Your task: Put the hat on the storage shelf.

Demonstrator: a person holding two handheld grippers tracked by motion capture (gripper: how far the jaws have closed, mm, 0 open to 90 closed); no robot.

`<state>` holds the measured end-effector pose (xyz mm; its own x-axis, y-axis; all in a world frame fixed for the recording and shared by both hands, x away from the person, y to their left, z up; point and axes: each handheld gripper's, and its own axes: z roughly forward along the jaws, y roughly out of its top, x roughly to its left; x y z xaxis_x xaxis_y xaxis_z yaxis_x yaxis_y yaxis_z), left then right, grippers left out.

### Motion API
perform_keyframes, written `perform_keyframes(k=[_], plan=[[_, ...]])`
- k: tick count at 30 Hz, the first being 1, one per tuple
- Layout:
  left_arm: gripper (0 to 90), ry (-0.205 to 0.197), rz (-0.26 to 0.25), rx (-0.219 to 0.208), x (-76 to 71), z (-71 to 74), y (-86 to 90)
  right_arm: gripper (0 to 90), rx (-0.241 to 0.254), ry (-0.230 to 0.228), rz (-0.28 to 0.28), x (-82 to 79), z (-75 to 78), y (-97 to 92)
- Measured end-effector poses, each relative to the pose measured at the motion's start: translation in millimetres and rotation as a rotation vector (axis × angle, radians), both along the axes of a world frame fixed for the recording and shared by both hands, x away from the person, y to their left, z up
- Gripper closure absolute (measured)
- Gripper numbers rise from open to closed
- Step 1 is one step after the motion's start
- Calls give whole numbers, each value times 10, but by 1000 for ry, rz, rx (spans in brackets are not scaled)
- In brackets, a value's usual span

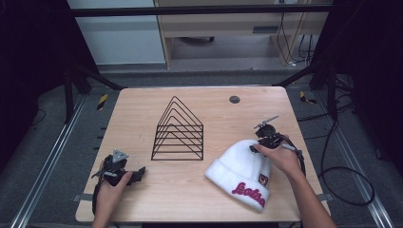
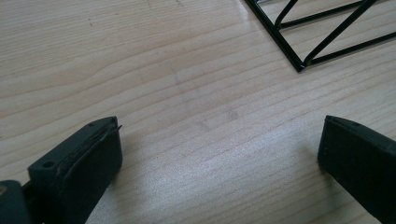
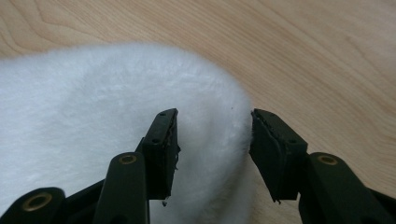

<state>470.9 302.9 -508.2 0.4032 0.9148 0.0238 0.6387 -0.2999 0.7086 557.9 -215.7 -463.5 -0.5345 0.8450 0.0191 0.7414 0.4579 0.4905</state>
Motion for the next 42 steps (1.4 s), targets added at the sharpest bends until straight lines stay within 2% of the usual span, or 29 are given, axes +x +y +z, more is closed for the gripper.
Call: perform_keyframes(k=[2,3,4,7,20,24,27,31,36,41,42], plan=[[0,0,0,0,0,0,0,510,-13,13,1,3,-39,17],[0,0,0,0,0,0,0,515,-18,3,16,11,-57,9],[0,1,2,-2,-1,0,-1,522,-6,12,1,10,-54,19],[0,1,2,-2,-1,-1,-2,538,-5,15,1,13,-62,19],[0,0,0,0,0,0,0,746,-1,31,22,5,-102,31],[0,1,1,-2,-1,-1,-1,787,-16,17,45,-11,-94,45],[0,-2,2,-3,0,-2,-2,802,-36,-4,55,-41,-71,62],[0,-3,3,-4,0,-2,-3,810,-28,-56,64,-118,43,62],[0,-2,2,-3,0,-2,-3,814,0,-152,89,-294,264,74],[0,-1,3,-5,0,-1,-4,824,16,-252,138,-513,517,133],[0,-1,3,-5,0,-1,-4,824,16,-252,138,-513,517,133]])
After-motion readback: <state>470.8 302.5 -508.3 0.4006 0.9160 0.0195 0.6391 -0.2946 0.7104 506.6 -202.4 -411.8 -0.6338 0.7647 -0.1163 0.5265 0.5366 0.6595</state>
